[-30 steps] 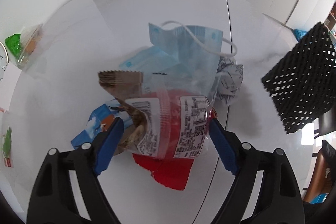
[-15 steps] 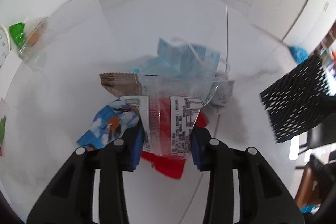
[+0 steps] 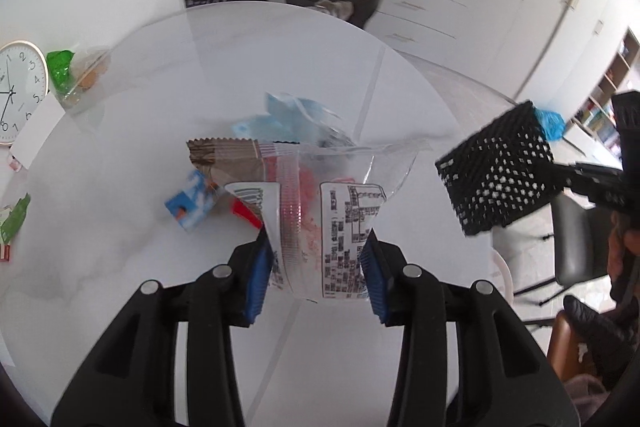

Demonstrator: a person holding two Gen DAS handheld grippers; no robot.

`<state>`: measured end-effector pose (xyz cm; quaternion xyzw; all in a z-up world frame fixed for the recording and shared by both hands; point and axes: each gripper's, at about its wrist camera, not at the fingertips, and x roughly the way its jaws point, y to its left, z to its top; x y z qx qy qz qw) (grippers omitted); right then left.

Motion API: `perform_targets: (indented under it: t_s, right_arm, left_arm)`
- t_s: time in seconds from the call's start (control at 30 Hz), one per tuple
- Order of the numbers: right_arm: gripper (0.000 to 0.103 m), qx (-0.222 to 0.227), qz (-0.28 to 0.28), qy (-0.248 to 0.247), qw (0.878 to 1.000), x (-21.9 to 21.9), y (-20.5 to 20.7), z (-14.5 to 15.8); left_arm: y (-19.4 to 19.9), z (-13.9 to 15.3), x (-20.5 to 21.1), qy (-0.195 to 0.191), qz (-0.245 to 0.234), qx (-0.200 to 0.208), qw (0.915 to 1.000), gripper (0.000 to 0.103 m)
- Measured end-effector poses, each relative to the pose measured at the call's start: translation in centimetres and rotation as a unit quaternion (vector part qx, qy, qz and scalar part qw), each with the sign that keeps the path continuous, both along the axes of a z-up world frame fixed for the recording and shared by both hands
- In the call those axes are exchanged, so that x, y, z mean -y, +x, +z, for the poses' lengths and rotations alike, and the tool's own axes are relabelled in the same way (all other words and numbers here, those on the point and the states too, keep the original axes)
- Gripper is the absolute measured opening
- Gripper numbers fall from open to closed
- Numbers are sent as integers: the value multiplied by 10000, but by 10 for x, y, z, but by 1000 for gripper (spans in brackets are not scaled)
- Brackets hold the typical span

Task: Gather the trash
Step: 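Carry the snack bag and black mesh pad over the bin and release both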

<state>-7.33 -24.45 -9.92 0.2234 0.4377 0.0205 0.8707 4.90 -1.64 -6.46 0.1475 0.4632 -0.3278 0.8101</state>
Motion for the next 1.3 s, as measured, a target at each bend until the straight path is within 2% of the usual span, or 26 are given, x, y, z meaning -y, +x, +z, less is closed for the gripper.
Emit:
perform_targets:
  t_s: [0.13, 0.27, 0.37, 0.43, 0.57, 0.67, 0.83, 0.87, 0.93, 0.97, 1.0, 1.07, 1.23, 1.3]
  right_arm:
    - [15, -181, -321, -88, 9993, 16, -49, -5]
    - [16, -449, -745, -153, 9961, 35, -100, -18]
    - [16, -746, -1072, -232, 9912, 50, -134, -39]
    - [16, -981, -1252, -180, 9871, 60, -153, -63]
    - [15, -1513, -1414, -135, 9782, 70, -173, -130]
    - [16, -1997, -1464, 52, 9689, 74, -174, -200]
    - [15, -2775, -1328, 243, 9512, 68, -165, -292]
    - [18, -2868, -1302, 252, 9488, 66, -164, -302]
    - [31, -3084, -1245, 284, 9427, 62, -161, -322]
    - [50, -3113, -1242, 327, 9416, 61, -161, -326]
    - [63, -3097, -1259, 368, 9417, 61, -162, -328]
    - [76, -3011, -1278, 355, 9443, 63, -170, -323]
    - [84, -2703, -1464, 159, 9514, 73, -195, -285]
    - [92, -2528, -1734, 84, 9518, 79, -212, -263]
  left_arm:
    - [-40, -2, 18, -34, -264, -157, 9995, 42]
    - [-82, -12, 55, -80, -743, -398, 9964, 42]
    - [-105, -25, 86, -41, -1130, -604, 9918, 43]
    - [-116, -32, 105, -14, -1354, -688, 9884, 42]
    - [-140, -39, 138, 67, -1765, -672, 9820, 43]
    - [-154, -45, 160, 160, -2041, -680, 9764, 43]
    - [-169, -58, 185, 376, -2253, -775, 9705, 43]
    - [-172, -62, 190, 444, -2325, -783, 9684, 43]
    - [-175, -66, 197, 559, -2368, -772, 9669, 43]
    - [-178, -71, 201, 631, -2413, -799, 9651, 43]
    - [-181, -73, 202, 674, -2430, -800, 9644, 43]
    - [-184, -80, 206, 763, -2460, -819, 9628, 43]
    - [-194, -97, 217, 908, -2556, -948, 9578, 43]
    - [-199, -108, 224, 982, -2644, -1007, 9541, 44]
